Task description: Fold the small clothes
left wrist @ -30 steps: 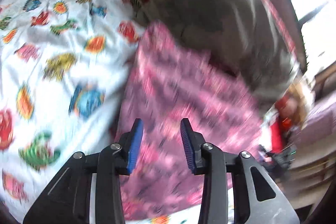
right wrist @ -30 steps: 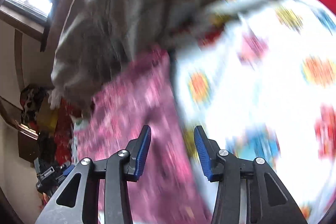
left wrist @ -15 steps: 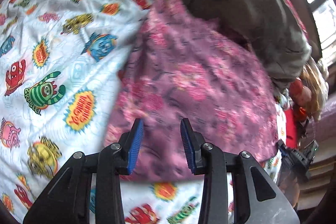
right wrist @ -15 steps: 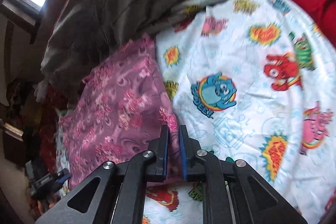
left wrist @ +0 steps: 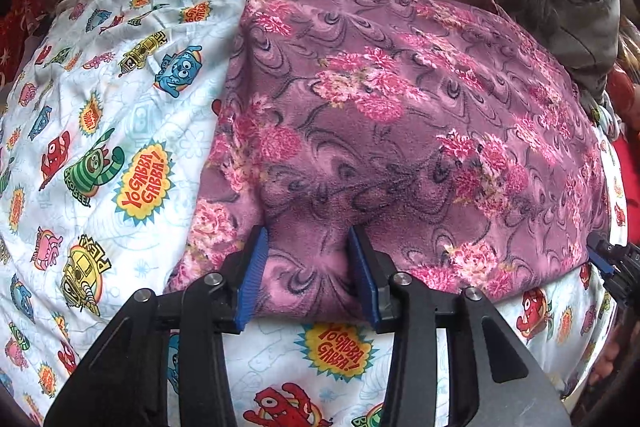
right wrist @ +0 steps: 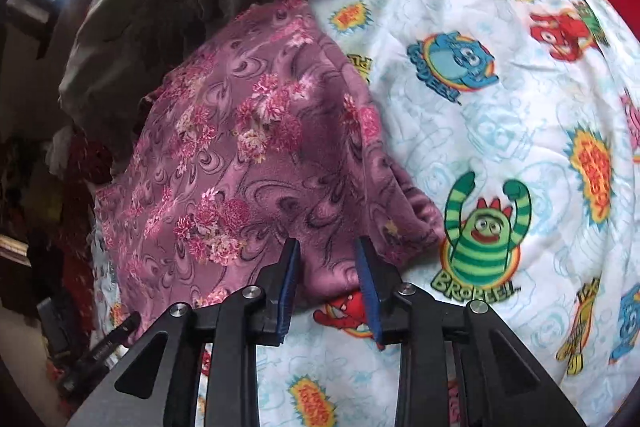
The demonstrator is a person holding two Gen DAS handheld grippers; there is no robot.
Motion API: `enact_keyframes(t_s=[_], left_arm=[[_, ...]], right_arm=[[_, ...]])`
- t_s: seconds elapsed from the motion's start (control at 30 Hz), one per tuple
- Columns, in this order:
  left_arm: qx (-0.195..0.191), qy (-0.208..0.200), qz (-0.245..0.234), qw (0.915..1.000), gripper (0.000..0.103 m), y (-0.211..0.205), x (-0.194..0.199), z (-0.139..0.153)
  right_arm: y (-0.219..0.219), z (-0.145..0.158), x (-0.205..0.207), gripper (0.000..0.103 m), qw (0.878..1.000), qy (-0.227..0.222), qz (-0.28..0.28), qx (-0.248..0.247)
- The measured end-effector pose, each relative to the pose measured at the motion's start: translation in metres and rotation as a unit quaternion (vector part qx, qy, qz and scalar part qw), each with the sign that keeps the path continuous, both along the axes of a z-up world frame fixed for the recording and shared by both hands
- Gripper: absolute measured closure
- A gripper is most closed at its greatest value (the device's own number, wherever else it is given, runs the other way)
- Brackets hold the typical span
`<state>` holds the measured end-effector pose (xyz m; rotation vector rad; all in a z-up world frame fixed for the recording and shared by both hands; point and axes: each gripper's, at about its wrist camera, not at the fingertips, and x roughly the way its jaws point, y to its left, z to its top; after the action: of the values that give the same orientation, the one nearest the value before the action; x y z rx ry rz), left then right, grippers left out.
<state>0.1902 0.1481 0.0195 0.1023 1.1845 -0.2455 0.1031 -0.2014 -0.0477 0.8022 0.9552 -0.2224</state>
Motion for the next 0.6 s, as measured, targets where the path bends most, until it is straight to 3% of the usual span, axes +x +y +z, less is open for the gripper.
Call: enact_keyframes(t_s=[0.13, 0.33, 0.43, 0.53, 0.6], left_arm=[[-0.011, 0.004, 0.003, 0.9999, 0.063, 0.002, 0.004, -0.001], [-0.005, 0.005, -0.004, 1.0000, 0.061, 0.001, -0.001, -0.001], [-0.034, 0.020, -0.012, 0.9992, 0.062, 0.004, 0.001, 0.008], [-0.077, 0.003, -0.017, 0.9969, 0.062, 0.008, 0.019, 0.031], [-0.079, -0.010, -0.017, 0.9967, 0.061, 0.003, 0.040, 0.043]], right_arm=[[0.002, 0.007, 0.000, 0.073, 0.999, 0.032, 0.012, -0.014], [0.016, 0.000, -0.003, 0.070, 0.999, 0.010, 0.011, -0.049], [0.019, 0.012, 0.000, 0.071, 0.997, 0.013, 0.026, -0.076], [0.011, 0.049, 0.010, 0.070, 0.989, -0.074, 0.043, -0.124], [-0.005, 0.058, 0.026, 0.061, 0.988, -0.093, 0.029, -0.116]])
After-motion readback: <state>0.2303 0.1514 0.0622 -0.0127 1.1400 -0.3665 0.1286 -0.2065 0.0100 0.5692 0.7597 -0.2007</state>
